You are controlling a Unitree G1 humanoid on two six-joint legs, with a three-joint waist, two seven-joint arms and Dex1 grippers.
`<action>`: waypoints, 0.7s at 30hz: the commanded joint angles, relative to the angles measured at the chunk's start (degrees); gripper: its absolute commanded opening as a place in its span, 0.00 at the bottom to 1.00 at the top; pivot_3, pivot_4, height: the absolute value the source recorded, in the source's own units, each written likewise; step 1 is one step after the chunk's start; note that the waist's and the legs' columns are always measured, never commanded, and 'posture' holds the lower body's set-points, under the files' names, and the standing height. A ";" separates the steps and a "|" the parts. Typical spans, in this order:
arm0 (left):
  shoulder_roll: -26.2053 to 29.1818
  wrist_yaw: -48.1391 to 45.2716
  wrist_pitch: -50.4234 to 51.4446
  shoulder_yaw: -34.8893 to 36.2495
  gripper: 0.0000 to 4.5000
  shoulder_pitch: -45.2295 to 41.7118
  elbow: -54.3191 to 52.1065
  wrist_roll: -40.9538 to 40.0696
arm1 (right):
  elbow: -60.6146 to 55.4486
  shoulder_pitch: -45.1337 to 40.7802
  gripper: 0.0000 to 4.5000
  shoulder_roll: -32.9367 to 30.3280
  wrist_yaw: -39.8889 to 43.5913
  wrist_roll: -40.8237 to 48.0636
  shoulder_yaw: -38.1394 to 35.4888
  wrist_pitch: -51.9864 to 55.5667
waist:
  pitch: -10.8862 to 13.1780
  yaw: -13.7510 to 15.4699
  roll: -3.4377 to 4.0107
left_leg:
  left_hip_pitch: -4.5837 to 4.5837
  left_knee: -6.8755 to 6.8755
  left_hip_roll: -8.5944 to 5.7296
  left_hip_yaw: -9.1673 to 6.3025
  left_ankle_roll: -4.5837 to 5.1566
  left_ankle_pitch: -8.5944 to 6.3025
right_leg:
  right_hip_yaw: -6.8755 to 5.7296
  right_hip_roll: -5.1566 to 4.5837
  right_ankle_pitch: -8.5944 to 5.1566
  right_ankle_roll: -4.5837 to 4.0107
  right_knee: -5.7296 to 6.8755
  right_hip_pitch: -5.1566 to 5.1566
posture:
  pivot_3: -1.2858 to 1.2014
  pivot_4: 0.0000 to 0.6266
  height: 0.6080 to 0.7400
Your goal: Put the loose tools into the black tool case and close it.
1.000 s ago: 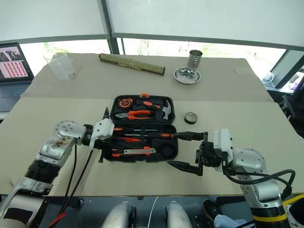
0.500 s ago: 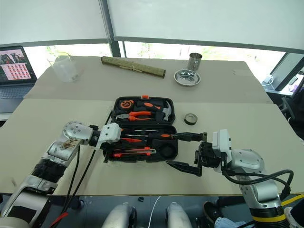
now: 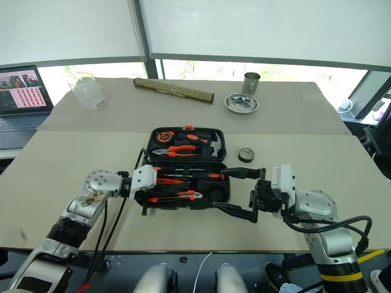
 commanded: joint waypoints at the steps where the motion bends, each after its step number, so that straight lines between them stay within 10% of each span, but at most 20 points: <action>1: 2.55 -1.49 8.97 8.54 0.00 0.94 -5.55 -11.72 | 0.08 1.86 1.00 -1.65 0.18 0.23 -4.87 -2.13 | 0.03 -0.19 -0.04 | -0.11 0.01 0.00 0.00 0.00 0.00 | 0.00 0.00 0.00 0.00 0.03 -0.11 | 0.52 0.24 1.00; 14: 11.43 -1.68 17.48 28.60 0.94 21.90 -18.29 -25.26 | 17.13 13.21 1.00 -2.12 -4.88 -7.74 -17.44 -13.55 | 0.17 -1.01 -0.13 | -0.53 -0.08 0.02 -0.01 0.11 -0.09 | -0.01 -0.06 0.00 -0.08 -0.01 -0.59 | 0.52 0.24 1.00; 21: 10.46 -0.83 21.42 27.00 0.99 21.32 -23.13 -28.96 | 21.12 -6.95 1.00 -13.44 -5.27 -20.16 -3.31 2.97 | 0.38 -1.72 0.00 | -0.21 -0.04 0.14 0.36 0.06 0.04 | 0.23 -0.03 -0.07 0.18 0.05 -0.55 | 0.52 0.24 1.00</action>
